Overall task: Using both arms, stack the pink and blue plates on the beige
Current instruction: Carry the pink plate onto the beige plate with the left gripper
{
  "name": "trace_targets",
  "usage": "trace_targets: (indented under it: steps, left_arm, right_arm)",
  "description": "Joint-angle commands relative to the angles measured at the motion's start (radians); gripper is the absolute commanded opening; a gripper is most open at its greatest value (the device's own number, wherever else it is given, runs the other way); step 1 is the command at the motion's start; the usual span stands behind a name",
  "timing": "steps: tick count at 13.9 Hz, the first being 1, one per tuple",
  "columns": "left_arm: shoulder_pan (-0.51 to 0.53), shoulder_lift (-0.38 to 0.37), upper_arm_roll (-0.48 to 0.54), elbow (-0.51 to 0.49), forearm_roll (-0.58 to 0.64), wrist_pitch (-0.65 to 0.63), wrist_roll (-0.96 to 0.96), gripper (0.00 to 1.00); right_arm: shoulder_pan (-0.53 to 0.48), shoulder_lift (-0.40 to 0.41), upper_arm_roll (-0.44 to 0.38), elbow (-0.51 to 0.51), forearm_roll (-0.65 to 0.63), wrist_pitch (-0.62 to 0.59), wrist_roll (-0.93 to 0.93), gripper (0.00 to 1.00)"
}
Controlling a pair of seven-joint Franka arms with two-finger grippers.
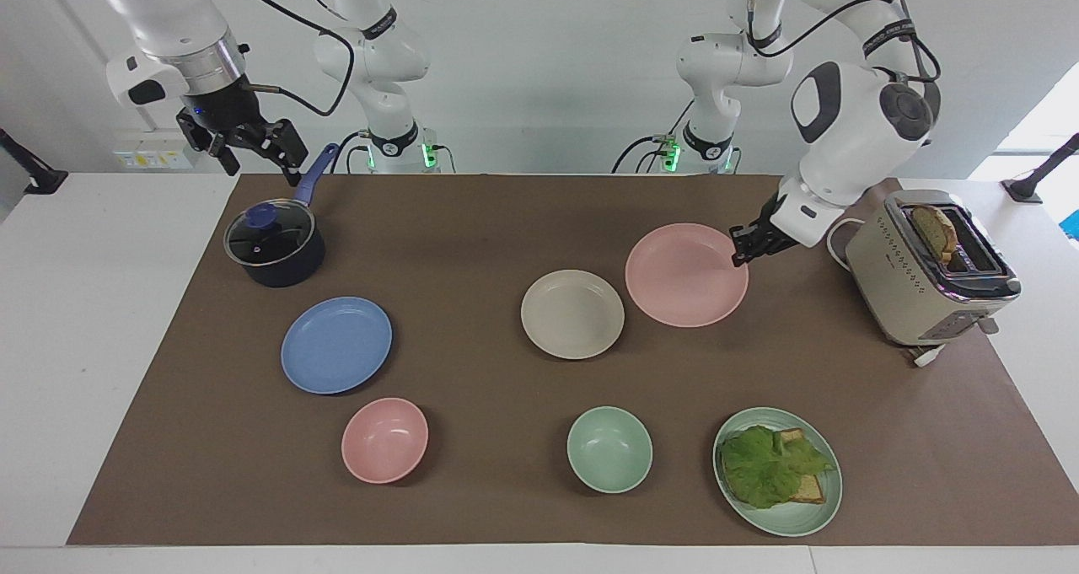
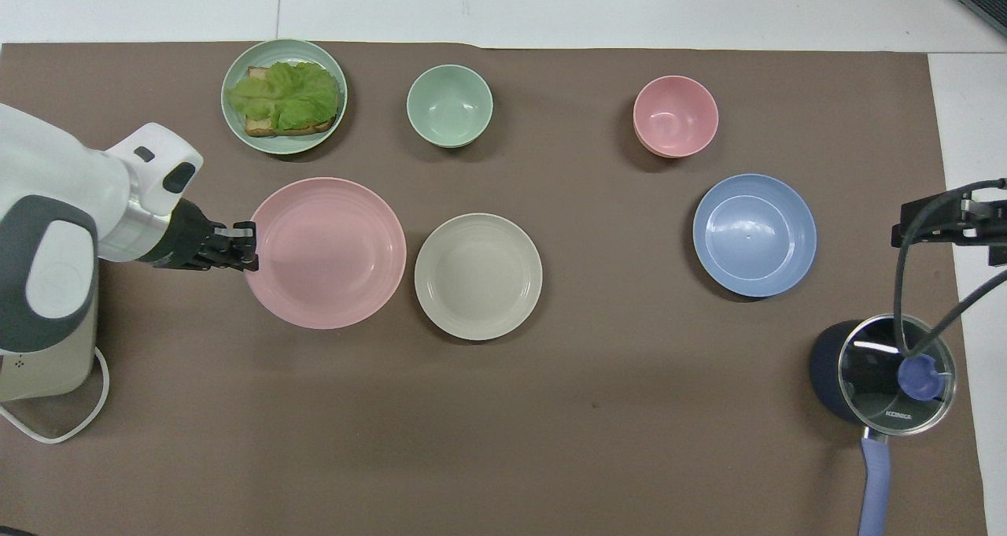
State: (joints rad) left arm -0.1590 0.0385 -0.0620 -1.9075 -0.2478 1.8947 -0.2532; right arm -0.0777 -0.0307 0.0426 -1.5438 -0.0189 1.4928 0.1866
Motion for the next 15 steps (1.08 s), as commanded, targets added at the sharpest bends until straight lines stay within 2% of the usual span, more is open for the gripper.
trace_targets:
  steps: [1, 5, 11, 15]
  left_arm:
    - [-0.095, -0.025, 0.016, -0.094, -0.045, 0.156, -0.084, 0.00]
    - [-0.235, -0.002, 0.018, -0.198, -0.045, 0.410, -0.207, 0.00]
    - [-0.310, 0.078, 0.018, -0.232, -0.045, 0.538, -0.227, 0.00]
    - [-0.312, 0.080, 0.018, -0.248, -0.045, 0.549, -0.212, 0.00]
  right_arm:
    - [-0.014, -0.026, 0.000, -0.027, 0.014, 0.001, -0.032, 1.00]
    - [-0.014, -0.026, 0.000, -0.027, 0.014, 0.003, -0.032, 1.00]
    - [-0.014, -0.026, 0.000, -0.027, 0.008, 0.015, -0.033, 1.00]
    - [-0.014, -0.026, 0.000, -0.029, 0.008, 0.030, -0.032, 1.00]
